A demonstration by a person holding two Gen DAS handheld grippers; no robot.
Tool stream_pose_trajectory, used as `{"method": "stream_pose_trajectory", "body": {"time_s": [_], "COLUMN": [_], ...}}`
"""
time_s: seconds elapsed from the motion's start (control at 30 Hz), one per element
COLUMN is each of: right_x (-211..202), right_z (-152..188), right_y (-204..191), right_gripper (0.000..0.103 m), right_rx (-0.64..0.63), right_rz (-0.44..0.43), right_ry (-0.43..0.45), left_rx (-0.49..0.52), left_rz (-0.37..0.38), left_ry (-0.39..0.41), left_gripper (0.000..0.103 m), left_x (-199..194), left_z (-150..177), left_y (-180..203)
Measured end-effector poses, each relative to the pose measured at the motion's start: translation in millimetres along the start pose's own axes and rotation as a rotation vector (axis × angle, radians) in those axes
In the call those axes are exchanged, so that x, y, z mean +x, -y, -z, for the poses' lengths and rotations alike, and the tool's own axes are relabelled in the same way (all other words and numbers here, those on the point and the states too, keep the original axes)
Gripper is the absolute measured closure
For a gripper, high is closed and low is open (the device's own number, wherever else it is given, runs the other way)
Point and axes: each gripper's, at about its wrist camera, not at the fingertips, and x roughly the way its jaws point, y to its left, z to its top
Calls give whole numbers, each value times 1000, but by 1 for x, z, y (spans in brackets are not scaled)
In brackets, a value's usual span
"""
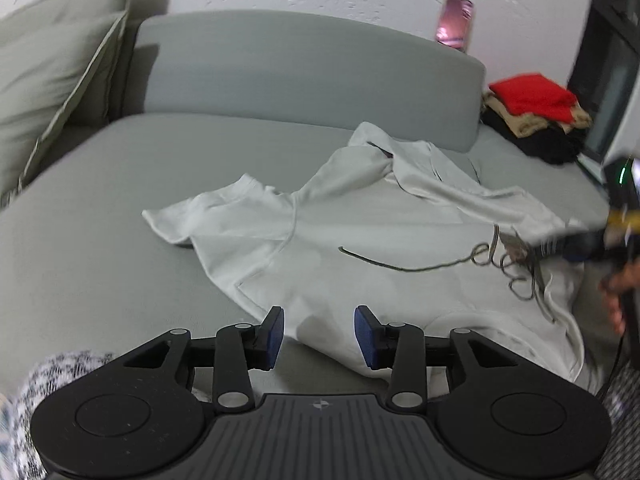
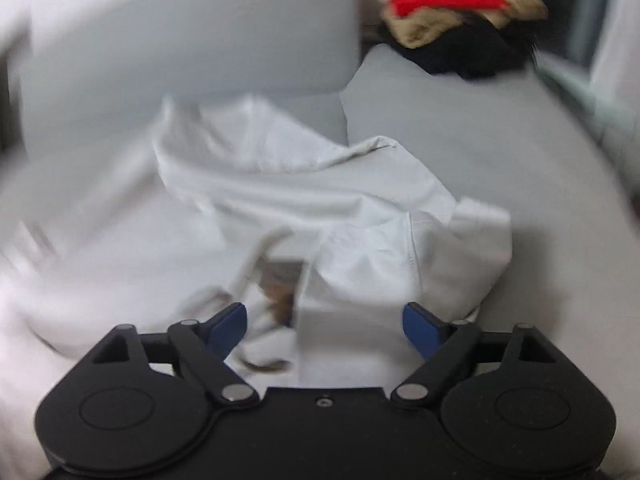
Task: Fold clothes
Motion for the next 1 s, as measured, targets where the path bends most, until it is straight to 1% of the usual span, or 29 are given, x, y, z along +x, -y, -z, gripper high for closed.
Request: {"method": "stream_pose_trajectory", "body": {"time_s": [0.03, 0.07, 0.13, 0.2, 0.23, 0.37, 0.43, 0.47, 0.5, 0.53, 0.57, 0.63, 0.7, 0.77, 0.8, 0.87, 0.9, 0.93, 0.97, 1.0], "right_x": [3, 5, 4, -25, -38, -69, -73, -74, -78, -83, -87, -93, -101, -104, -101, -95, -92, -89, -84, -79], "right_z": [1, 3, 5, 10, 13, 34, 43, 46, 50, 52, 53, 58, 61, 66, 69, 75, 78, 80, 80, 80], "right_y": [-4, -8, -8, 21, 37, 107, 131, 139, 144, 146, 145, 141, 135, 127, 120, 105, 98, 88, 74, 60], "right_gripper": [86, 100, 101, 101, 101, 101, 101, 101, 99, 92, 81, 69, 66, 60, 60, 64, 74, 87, 90, 90], "right_rx": [-34, -67, -110, -39, 1, 190, 246, 274, 315, 342, 352, 355, 364, 373, 360, 334, 321, 293, 240, 190], "right_rz": [27, 55, 103, 123, 138, 234, 270, 267, 239, 222, 203, 137, 36, -77, -131, -237, -291, -330, -338, -342], "right_ry": [-4, -8, -2, 71, 94, 82, 65, 62, 71, 78, 87, 106, 108, 93, 74, 37, 18, 0, -17, -30], "left_rx": [-17, -30, -40, -44, -40, -16, -7, -3, -1, -2, -3, -22, -43, -63, -57, -43, -37, -30, -20, 24], "left_rz": [3, 6, 16, 28, 29, 33, 25, 20, 11, 4, -3, -13, -24, -33, -30, -22, -19, -15, -11, -3], "left_ry": [2, 1, -3, -5, -7, -25, -44, -52, -55, -53, -52, -56, -60, -64, -60, -52, -48, -45, -40, -25], "left_gripper": [64, 64, 64, 64, 64, 64, 63, 63, 63, 62, 61, 59, 59, 59, 60, 67, 76, 83, 85, 85], "left_x": [-1, -1, 0, 1, 1, 5, 7, 8, 7, 5, 4, 0, -2, -4, -3, -1, 0, 1, 2, 4], "left_z": [1, 2, 2, 2, 2, 3, 4, 4, 5, 6, 7, 9, 10, 11, 9, 5, 3, 1, -1, -3], "left_y": [-3, -4, -5, -5, -4, 2, 5, 7, 7, 7, 7, 3, -2, -6, -5, -3, -2, -1, 0, 9]}}
